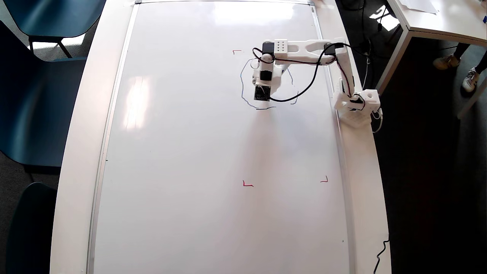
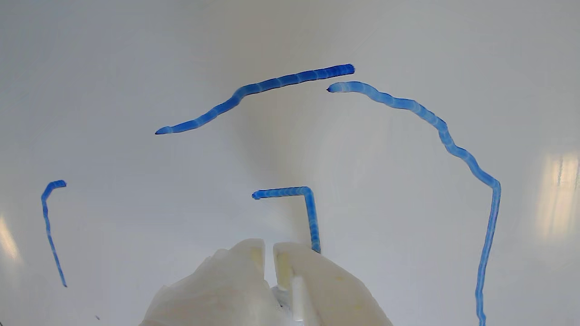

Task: Draw on a whiteboard a robot head using a pen attached to the gripper

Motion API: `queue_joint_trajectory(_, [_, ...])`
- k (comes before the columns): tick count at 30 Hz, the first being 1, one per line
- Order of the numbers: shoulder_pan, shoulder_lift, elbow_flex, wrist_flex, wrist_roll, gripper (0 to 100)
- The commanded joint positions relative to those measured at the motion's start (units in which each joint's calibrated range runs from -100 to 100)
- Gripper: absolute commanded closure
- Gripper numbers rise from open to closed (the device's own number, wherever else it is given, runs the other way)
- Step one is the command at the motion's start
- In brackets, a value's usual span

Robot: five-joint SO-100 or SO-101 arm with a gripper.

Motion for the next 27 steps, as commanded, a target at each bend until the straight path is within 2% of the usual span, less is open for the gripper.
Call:
queue_joint_trajectory(1, [0.05, -5.26, 4.86, -0.03, 0.37, 99])
queue_joint_trajectory(27, [-3.78, -7.02, 5.31, -0.03, -0.06, 99])
